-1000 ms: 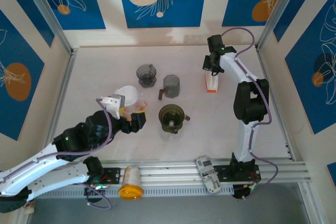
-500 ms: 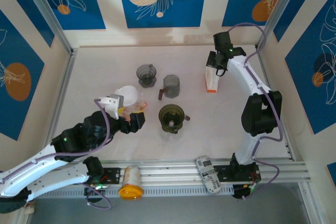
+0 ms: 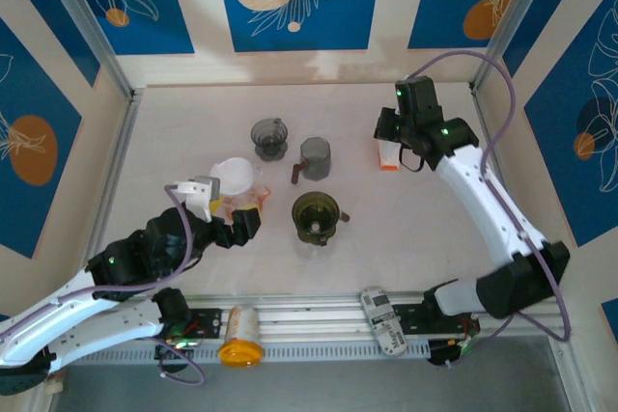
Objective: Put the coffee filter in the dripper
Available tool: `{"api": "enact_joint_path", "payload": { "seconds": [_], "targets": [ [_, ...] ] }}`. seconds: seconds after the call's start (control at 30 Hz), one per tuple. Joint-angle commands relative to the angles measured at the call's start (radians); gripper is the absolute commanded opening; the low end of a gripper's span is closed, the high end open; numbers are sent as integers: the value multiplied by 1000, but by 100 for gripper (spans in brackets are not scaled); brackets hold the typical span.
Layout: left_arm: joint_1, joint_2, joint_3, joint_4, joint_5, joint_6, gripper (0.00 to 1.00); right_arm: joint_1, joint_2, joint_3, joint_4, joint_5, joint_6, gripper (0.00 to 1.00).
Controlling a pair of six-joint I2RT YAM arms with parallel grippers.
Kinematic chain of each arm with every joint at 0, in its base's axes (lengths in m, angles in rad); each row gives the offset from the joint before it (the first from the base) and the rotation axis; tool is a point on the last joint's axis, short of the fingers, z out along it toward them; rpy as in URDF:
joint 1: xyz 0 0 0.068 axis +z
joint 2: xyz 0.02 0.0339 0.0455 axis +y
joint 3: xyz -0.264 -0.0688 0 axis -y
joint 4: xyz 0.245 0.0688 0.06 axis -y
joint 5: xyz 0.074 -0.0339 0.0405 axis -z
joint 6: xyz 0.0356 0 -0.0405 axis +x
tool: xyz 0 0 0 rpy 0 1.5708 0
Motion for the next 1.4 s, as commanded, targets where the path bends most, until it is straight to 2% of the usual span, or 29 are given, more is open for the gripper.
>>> {"api": "enact_joint_path", "payload": {
  "seconds": [0.0,0.2,0.3,0.43,0.67,0.83,1.07,1.37],
  "targets": [
    [-4,-6,35,-28,-2,-19,100,68,-99,-23,-70,-43,5,0],
    [-4,-8,46,-45,3,-25,100,223,-211,62,-250,-215,-18,0],
    [-5,-6,43,-42,4,-28,100,310,-208,150,-351,-270,-22,0],
    [-5,6,40,-33,9,-32,100,378,-172,240,-465,-335,6,0],
    [-4,41,49,-25,29,-28,100,414,-98,254,-555,-427,63,0],
    [-4,40,45,-18,42,-26,100,421,-41,245,-588,-430,65,0],
    [-5,41,47,-11,66,-25,100,423,78,316,-632,-420,42,0],
    [-5,45,43,-4,92,-19,100,444,208,374,-605,-423,23,0]
  ]
}}
